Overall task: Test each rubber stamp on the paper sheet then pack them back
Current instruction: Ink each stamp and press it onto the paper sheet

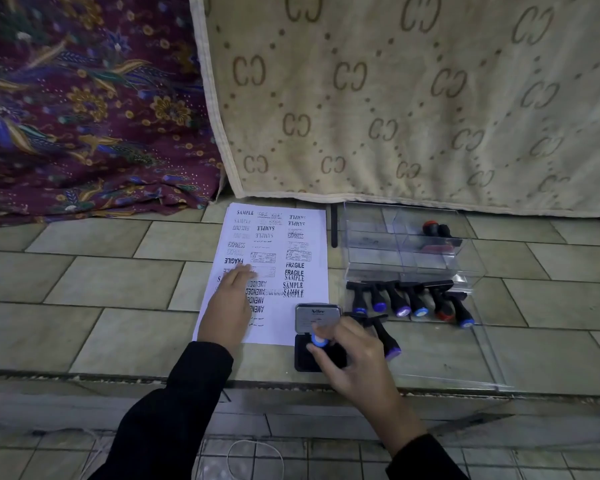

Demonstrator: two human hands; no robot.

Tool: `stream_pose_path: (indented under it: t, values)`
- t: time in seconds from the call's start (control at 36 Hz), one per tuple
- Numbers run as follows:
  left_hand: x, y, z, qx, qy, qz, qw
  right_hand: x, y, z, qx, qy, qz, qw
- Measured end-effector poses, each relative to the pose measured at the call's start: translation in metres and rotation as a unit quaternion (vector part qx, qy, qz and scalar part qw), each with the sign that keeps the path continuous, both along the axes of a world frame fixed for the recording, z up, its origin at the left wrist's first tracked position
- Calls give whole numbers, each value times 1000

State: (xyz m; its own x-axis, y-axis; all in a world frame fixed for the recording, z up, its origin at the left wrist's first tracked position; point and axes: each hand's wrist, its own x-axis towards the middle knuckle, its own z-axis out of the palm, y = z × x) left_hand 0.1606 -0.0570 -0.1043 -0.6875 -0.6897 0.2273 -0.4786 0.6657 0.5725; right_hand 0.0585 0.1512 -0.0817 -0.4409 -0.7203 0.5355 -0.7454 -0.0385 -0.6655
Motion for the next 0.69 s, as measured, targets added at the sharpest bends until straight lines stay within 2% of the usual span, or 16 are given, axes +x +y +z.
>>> stream_pose_path:
  t: [0.36, 0.69]
  values:
    - [-1, -1, -4, -3, 8, 5, 1000, -1, -4, 4, 14, -31, -25, 999]
    - [0, -1, -5, 2, 13, 8, 1000, -4, -4, 17, 45, -9, -25, 999]
